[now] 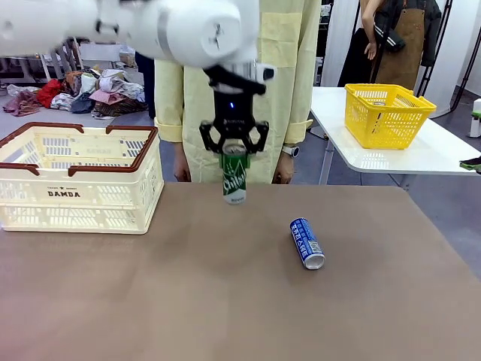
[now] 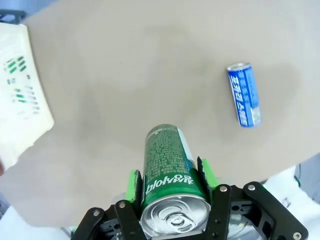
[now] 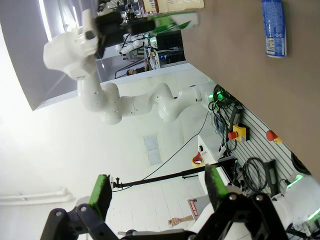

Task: Place the drinks into the Shopping basket.
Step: Pick up one drink and place it into the Shopping basket.

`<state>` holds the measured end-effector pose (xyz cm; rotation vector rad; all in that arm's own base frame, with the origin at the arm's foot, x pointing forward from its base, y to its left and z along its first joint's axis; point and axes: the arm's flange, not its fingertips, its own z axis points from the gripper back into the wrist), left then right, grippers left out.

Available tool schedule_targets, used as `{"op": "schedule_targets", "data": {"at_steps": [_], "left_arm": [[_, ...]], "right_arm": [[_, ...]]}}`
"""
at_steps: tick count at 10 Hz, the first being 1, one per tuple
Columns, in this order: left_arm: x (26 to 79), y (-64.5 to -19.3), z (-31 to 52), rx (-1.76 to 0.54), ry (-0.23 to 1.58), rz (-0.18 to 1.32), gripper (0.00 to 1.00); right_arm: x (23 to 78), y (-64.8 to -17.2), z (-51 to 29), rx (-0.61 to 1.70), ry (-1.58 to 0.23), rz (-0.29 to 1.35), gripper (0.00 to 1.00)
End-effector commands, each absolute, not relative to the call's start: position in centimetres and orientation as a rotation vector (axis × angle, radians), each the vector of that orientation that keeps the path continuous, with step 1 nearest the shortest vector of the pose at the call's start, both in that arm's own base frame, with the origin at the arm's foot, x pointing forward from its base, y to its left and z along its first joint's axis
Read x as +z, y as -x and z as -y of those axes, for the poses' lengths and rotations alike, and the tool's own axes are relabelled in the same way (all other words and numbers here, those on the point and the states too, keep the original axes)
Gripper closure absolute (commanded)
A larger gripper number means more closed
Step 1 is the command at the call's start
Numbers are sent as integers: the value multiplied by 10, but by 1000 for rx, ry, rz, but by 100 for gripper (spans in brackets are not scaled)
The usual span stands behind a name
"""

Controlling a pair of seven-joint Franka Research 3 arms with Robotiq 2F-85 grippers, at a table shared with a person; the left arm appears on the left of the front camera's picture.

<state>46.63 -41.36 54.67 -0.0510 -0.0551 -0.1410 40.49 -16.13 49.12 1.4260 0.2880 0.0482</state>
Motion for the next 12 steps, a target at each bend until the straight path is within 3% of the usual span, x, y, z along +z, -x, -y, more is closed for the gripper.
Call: {"op": "schedule_targets", "data": {"at_steps": [1,8,10,12], "left_arm": [[566,-459,402,-156,58,78,100],[572,-457,407,-150,67,80,100],[620,-509,373,-102,136,219,100],[669,-576,327,-199,101,211,100]], "right_arm": [[497,-408,159,30,-1433,-293,0],[497,-408,159,30,-1433,-293,0],[497,-408,159,30,-1433,-293,0],[497,-408,159,30,-1433,-293,0]]}}
